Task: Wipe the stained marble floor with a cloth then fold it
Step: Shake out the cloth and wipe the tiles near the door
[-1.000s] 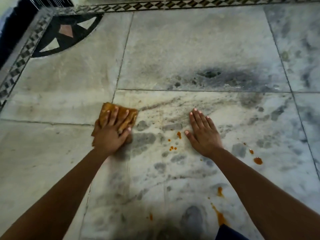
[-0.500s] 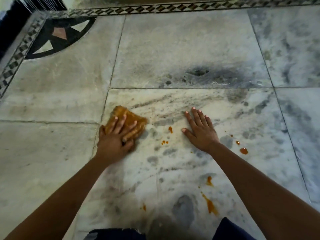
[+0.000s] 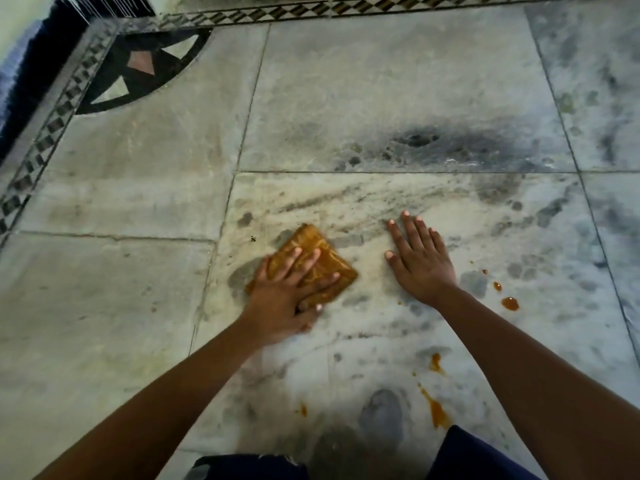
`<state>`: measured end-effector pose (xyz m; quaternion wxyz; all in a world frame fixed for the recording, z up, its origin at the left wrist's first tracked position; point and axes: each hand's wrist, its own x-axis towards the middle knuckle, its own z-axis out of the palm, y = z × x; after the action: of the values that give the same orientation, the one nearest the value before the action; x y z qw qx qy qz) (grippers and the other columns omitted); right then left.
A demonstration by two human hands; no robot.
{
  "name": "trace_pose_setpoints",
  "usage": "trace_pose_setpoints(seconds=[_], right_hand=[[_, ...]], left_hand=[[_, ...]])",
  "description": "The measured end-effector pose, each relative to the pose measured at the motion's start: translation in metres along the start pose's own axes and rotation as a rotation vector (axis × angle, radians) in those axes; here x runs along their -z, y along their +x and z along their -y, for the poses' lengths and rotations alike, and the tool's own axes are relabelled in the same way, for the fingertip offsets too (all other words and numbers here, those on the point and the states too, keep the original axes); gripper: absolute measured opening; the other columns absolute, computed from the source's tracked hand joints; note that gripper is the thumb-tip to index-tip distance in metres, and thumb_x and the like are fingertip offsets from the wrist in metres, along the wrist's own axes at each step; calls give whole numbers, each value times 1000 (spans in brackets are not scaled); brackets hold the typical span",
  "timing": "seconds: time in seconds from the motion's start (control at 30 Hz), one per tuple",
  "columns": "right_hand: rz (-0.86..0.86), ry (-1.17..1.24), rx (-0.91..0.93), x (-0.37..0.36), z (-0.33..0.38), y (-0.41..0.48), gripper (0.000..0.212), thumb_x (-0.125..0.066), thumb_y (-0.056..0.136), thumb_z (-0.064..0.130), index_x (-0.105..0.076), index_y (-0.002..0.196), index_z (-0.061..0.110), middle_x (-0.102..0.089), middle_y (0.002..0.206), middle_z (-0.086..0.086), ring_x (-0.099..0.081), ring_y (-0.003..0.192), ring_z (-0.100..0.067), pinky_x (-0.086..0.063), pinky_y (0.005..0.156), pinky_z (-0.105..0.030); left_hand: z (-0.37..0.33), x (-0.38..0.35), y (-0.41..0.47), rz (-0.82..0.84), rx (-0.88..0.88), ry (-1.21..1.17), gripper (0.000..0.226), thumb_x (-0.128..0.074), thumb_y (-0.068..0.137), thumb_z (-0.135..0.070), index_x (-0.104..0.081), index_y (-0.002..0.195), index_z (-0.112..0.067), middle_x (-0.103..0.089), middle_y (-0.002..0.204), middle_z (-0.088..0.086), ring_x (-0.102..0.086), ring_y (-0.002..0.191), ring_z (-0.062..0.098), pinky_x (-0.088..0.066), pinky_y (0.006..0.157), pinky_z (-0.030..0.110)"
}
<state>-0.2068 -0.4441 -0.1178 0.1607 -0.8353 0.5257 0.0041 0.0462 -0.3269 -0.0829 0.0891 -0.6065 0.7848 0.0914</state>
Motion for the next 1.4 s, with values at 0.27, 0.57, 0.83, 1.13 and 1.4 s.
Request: trace_pose_setpoints(seconds=[0.27,0.57,0.83,1.13,1.4], right_hand=[[57,18,-26,4,2,2,57,-16,98,46,7,149,30,13,158,0,13,145,-16,11,114,-32],[100,32,-4,5,-3,5,60,-16,97,48,8,149,28,15,158,-1,14,145,-17,11,114,-33],[151,129,-23,15,0,6,56,-20,100,42,2,149,27,12,158,-1,13,145,-15,9,114,-32],[83,78,68,45,-18,-61,59,-20,99,44,-5,150,19,2,159,-1,4,146,-13,7,115,-27],[47,-8,-311,50,-86,-132,66,-19,98,48,6,149,14,10,158,-3,11,145,-13,12,114,-26]], left_hand=[[-33,30,56,144,117,-117,56,-29,91,-63,-6,141,-56,16,157,-9,15,144,29,1,108,62],[8,-5,-13,-19,199,-110,55,-10,84,-71,12,133,-64,14,153,-18,10,145,17,3,113,52],[-50,5,44,-47,94,-120,61,-25,87,-68,-1,142,-54,9,158,-8,9,145,23,6,109,59],[-15,12,54,-86,20,-21,67,-36,81,-69,-15,142,-51,-12,158,-6,-9,145,30,-5,109,61],[-106,23,114,8,-71,-57,61,-26,90,-62,11,139,-56,18,156,-9,16,144,29,2,112,60]])
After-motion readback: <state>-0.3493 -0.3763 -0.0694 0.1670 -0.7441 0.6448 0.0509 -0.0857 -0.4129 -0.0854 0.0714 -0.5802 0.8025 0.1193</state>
